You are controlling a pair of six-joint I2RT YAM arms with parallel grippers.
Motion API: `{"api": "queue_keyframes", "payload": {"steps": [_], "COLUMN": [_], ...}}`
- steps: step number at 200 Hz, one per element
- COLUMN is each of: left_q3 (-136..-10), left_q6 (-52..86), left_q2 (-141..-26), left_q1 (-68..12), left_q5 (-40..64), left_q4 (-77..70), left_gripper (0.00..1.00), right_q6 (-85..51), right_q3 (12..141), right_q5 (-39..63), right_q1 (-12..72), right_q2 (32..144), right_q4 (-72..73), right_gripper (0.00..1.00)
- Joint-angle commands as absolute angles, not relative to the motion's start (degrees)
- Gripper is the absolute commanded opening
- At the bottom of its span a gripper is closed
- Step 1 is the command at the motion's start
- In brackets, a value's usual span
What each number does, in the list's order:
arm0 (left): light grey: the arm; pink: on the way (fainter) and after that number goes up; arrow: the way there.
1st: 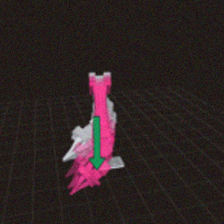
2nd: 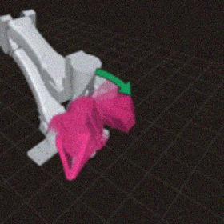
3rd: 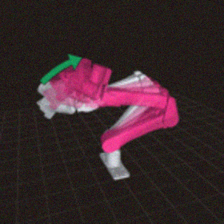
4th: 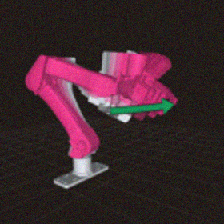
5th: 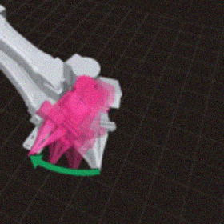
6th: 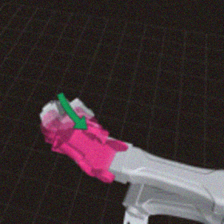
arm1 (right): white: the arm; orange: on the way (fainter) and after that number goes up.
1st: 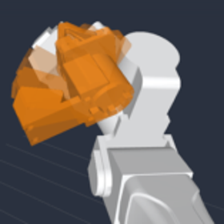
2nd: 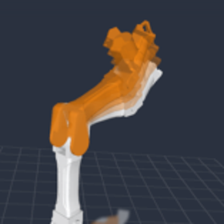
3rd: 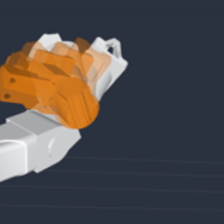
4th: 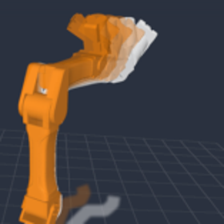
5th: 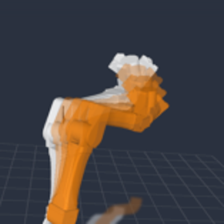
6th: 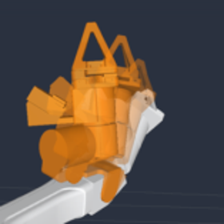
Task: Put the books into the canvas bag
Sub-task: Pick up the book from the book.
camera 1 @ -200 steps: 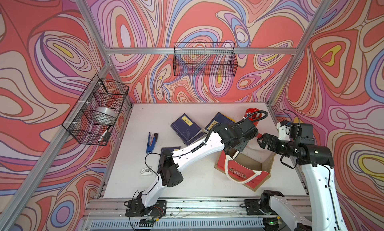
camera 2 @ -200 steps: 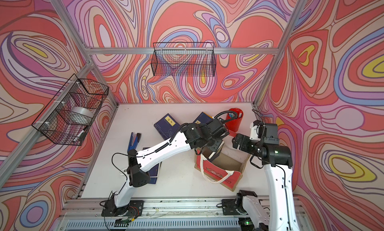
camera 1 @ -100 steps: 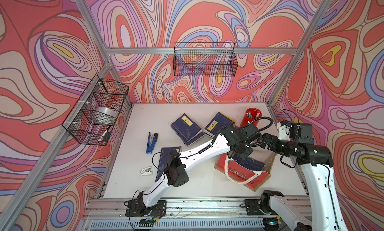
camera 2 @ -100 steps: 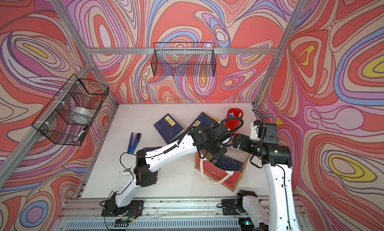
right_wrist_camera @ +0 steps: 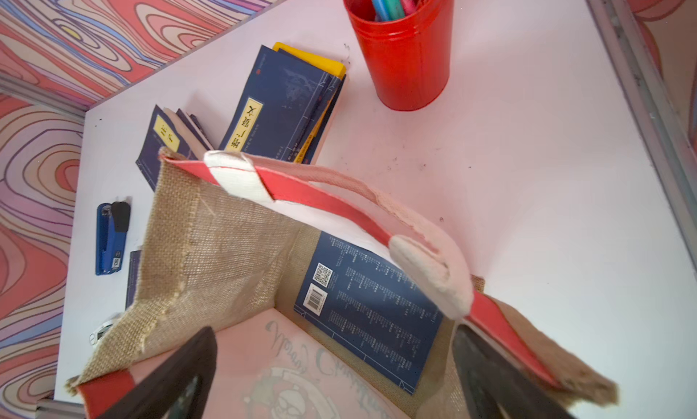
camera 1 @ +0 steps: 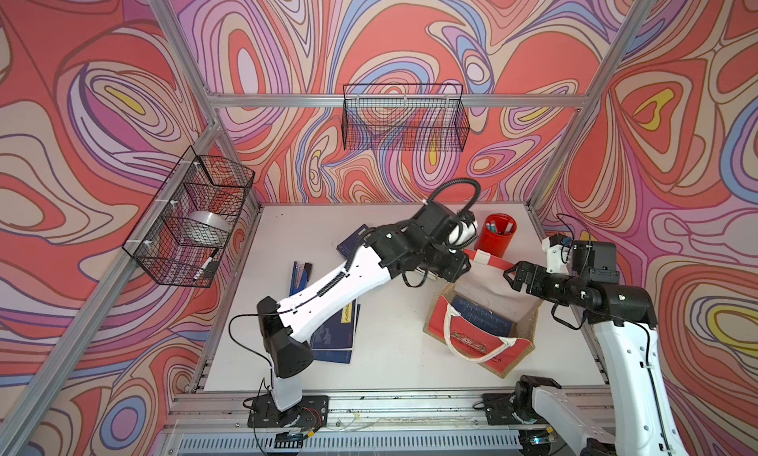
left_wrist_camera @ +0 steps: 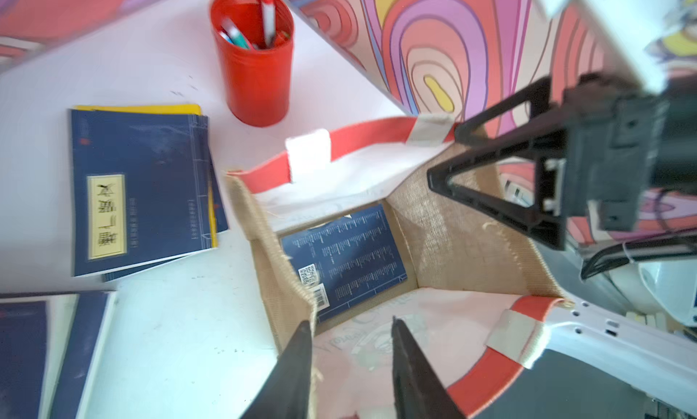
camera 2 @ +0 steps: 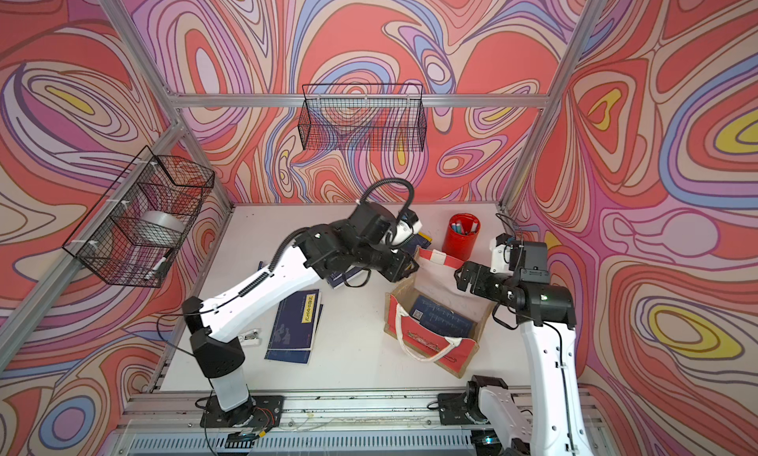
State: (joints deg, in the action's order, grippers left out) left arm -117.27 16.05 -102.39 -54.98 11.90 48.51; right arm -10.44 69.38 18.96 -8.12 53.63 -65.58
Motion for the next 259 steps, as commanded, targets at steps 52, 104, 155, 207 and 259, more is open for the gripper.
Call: {"api": "queue_keyframes", "payload": {"steps": [52,104,155,207,259], "left_q3": [-89.53,-65.71,-53.39,-43.84,-37.52], "left_q6": [24.86,32.96,39.33,44.09,45.10], "left_q2": [-80.91,-65.88,-64.37,-63.65,-66.09], "left_q1": [-38.94,-23.42,-15.67,-9.80,-5.58], "left_q5": [7.35,8.68,11.28,12.95,15.93], "left_q4": [46.45,42.04,40.18,34.57,29.73], "left_gripper": [0.71,0.91,0.94,0.95,0.95], "right_q6": [-12.97,-17.95,-24.68,-30.79,-32.85], "right_q3": [73.51,80.39,82.73,80.32,79.82], "right_q5": [25.90,6.97,7.25,12.13,14.29], "right_q1": [9.49,40.13,51.30,53.48,55.05], "right_q2": [56.95,70.83,88.35,101.14,112.34], "right_q4": [-57.37,-50.96,-39.12,-26.38,-19.55], "right_gripper": [0.98,0.98,0.99,0.98,0.98]}}
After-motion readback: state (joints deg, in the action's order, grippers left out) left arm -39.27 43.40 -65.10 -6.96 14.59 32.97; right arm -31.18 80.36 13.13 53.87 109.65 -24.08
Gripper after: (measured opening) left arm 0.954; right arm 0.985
